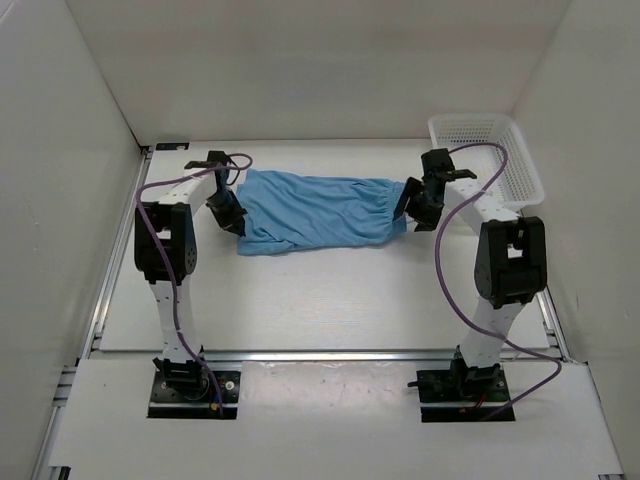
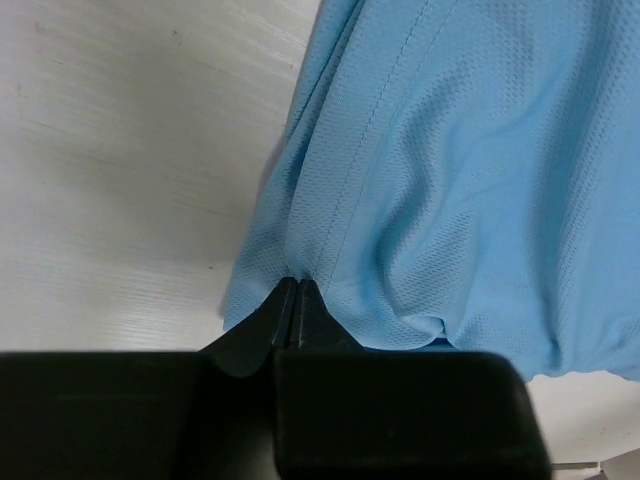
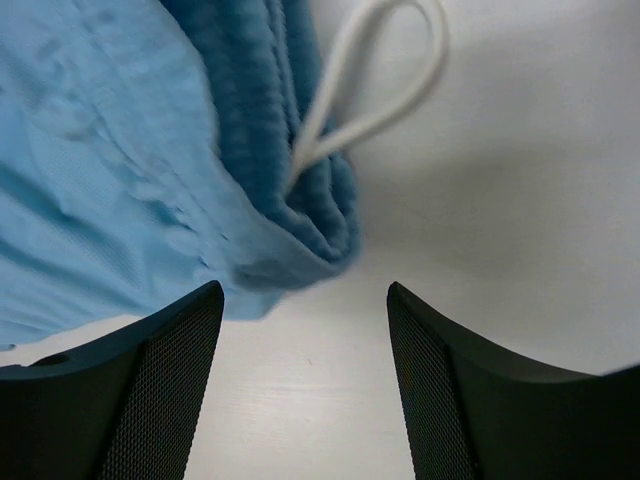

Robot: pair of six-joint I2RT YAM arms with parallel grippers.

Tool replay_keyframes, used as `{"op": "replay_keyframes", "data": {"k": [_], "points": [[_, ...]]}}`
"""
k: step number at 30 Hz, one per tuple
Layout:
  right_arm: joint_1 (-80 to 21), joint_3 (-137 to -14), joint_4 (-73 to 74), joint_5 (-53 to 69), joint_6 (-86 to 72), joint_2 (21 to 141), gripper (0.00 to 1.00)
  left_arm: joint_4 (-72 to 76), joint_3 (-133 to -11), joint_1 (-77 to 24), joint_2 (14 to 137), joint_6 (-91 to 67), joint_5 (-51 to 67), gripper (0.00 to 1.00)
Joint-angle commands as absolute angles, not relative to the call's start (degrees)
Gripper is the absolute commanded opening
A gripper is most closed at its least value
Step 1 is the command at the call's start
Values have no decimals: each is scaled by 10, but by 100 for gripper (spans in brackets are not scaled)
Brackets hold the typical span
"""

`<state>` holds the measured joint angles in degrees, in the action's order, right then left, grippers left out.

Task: Fold and stack the shorts
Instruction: Fold the shorts

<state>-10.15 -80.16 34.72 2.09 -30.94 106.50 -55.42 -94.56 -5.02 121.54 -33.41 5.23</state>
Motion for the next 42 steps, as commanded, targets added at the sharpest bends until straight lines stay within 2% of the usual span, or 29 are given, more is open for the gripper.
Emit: {"op": "replay_keyframes", "data": {"k": [1,6,9,12,13,17,29,30,31,32,33,35,37,39,42], "points": [[-102,-853,338,47,-306,1105,71,-547,-937,-52,1186,-333,63,10],[-102,-874,338,72,-311,1148,68,-552,-889,-47,1101,-321,63,10],[-102,-874,333,72,-311,1153,59,-552,-845,-41,1067,-315,63,10],[-102,-874,327,77,-306,1159,43,-552,-806,-41,1049,-315,63,10],[-102,-874,327,77,-306,1165,30,-546,-798,-41,1049,-315,63,10],[-102,-851,327,77,-301,1154,0,-546,-779,-41,1049,-303,63,10],[-102,-696,352,67,-278,989,0,-560,-701,-41,977,-273,59,10],[-102,-690,360,56,-278,982,16,-565,-700,-41,976,-266,75,10],[-102,-681,360,50,-278,975,35,-572,-700,-41,976,-266,75,18],[-102,-681,367,50,-273,969,54,-580,-700,-41,976,-266,75,65],[-102,-681,367,41,-272,963,77,-586,-716,-41,976,-261,69,79],[-97,-681,367,41,-272,963,81,-586,-749,-36,971,-261,62,87],[-97,-681,367,41,-285,963,83,-586,-779,-31,989,-261,62,87],[-90,-676,360,54,-285,969,82,-580,-816,-25,1006,-269,52,81],[-78,-650,337,84,-309,963,80,-569,-859,-10,1052,-274,52,78]]}}
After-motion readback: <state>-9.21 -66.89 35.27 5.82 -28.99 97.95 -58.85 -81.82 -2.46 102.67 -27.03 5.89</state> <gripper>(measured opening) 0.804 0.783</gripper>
